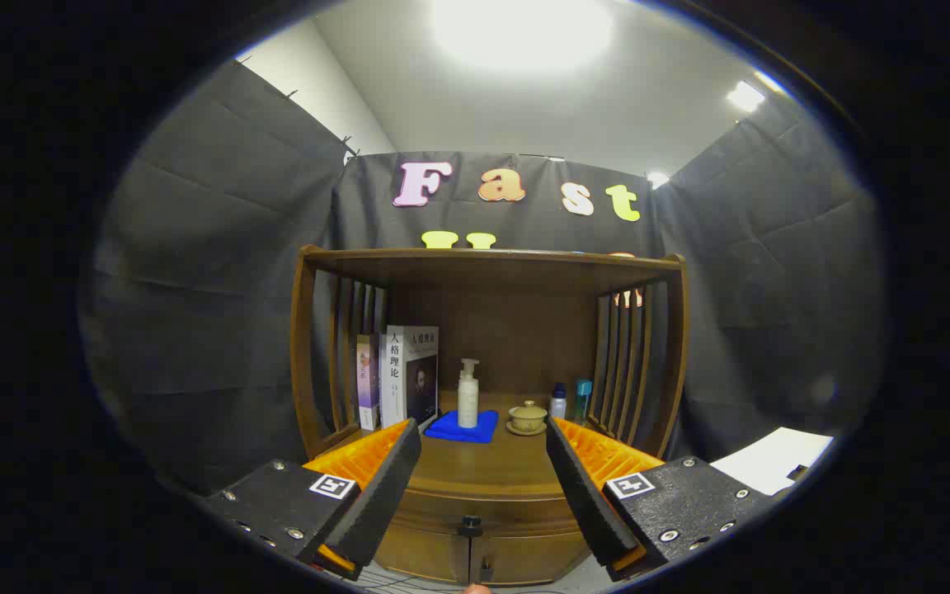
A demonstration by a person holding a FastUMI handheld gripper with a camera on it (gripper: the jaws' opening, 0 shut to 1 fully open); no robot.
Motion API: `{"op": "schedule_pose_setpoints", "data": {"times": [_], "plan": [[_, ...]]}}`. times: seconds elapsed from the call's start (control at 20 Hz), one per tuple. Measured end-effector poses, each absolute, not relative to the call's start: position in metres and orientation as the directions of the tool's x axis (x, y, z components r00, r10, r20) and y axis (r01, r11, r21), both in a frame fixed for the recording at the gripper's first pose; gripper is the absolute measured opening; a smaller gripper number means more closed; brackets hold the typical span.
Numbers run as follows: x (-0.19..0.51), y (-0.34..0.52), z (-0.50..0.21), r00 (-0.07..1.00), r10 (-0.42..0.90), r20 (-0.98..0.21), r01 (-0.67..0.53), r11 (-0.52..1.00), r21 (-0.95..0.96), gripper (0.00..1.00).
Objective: Pull open the drawer, take out the items inside it, and place them on the countertop above the cabinet.
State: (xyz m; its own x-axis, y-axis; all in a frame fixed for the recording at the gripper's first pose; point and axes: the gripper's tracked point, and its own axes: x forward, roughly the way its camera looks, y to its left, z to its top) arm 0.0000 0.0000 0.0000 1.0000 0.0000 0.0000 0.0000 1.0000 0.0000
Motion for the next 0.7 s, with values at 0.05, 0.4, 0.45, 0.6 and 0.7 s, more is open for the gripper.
{"op": "schedule_pose_setpoints", "data": {"times": [0.05,0.4,0.45,0.6,0.7], "plan": [[0.001,-0.002,-0.001,1.0,-0.004,-0.001,0.004,1.0,0.006,0.95],[0.002,-0.015,-0.003,1.0,-0.02,-0.009,0.021,0.998,0.054,0.95],[0.002,-0.017,-0.003,1.0,-0.022,-0.01,0.023,0.998,0.054,0.95],[0.002,-0.02,-0.006,1.0,-0.026,-0.017,0.027,0.998,0.056,0.95],[0.003,-0.021,-0.008,0.999,-0.025,-0.022,0.027,0.997,0.068,0.95]]}}
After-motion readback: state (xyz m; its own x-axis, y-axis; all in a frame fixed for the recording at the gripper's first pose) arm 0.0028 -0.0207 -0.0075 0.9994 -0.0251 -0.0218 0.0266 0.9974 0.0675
